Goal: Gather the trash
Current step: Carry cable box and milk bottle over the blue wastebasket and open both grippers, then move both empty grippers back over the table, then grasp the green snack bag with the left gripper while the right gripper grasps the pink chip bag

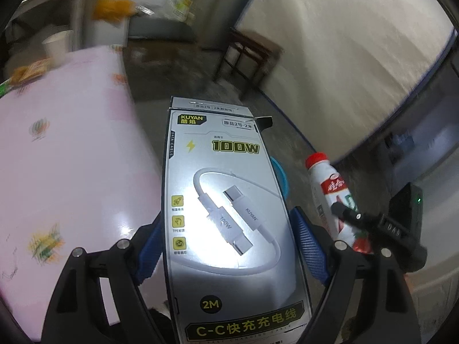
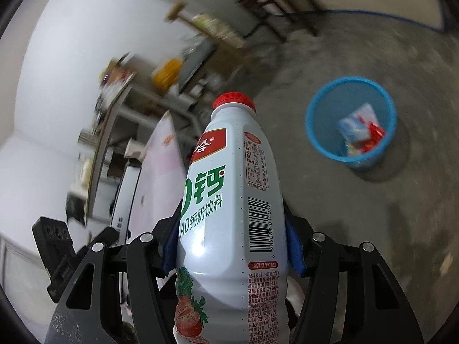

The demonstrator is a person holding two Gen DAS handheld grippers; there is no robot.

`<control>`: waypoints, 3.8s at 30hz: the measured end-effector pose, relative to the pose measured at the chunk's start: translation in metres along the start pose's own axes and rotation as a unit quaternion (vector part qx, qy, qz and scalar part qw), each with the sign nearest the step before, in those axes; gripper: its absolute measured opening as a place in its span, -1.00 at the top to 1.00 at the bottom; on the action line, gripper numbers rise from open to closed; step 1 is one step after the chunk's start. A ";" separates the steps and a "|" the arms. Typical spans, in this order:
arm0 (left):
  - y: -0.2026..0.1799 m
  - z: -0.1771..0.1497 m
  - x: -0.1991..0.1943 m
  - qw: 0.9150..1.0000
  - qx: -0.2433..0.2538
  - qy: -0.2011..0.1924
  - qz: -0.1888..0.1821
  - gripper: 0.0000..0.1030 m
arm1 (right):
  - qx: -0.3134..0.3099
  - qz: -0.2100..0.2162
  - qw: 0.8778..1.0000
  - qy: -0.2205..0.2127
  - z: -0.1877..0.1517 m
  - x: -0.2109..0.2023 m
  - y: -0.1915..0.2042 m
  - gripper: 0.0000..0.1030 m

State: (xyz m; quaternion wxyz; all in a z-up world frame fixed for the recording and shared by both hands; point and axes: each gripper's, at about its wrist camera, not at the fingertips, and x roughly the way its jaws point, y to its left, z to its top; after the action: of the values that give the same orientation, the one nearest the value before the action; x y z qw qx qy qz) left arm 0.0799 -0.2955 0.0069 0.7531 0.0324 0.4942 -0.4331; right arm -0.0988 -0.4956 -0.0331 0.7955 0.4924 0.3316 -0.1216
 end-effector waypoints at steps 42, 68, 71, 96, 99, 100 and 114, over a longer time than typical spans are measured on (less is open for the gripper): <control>-0.007 0.004 -0.036 0.993 -0.015 -0.086 -0.079 -0.89 | 0.003 0.043 0.998 -0.043 0.004 -0.008 -0.028 -0.74; 0.304 -0.238 -0.269 0.870 -0.324 -0.281 0.244 0.03 | -0.277 0.171 0.865 0.383 -0.225 0.252 0.327 -0.74; 0.332 -0.246 -0.258 0.870 -0.348 -0.258 0.234 0.35 | -0.290 0.157 0.856 0.399 -0.241 0.274 0.345 -0.74; 0.350 -0.266 -0.235 0.885 -0.370 -0.202 0.197 0.82 | -0.415 0.108 0.813 0.394 -0.295 0.285 0.395 0.85; 0.347 -0.267 -0.233 0.885 -0.369 -0.201 0.201 0.82 | -0.425 0.110 0.820 0.367 -0.286 0.273 0.397 0.90; 0.345 -0.267 -0.232 0.886 -0.367 -0.199 0.201 0.82 | -0.428 0.109 0.822 0.360 -0.284 0.272 0.396 0.90; 0.296 -0.291 -0.228 0.909 -0.353 -0.171 0.139 0.82 | -0.430 0.078 0.840 0.321 -0.277 0.272 0.380 0.93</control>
State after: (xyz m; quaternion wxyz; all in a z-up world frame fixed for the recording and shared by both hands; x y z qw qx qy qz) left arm 0.0429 0.1687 -0.0769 0.8411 -0.2413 0.4689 -0.1205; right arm 0.1900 -0.0353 -0.0238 0.7833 0.1363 0.5476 0.2608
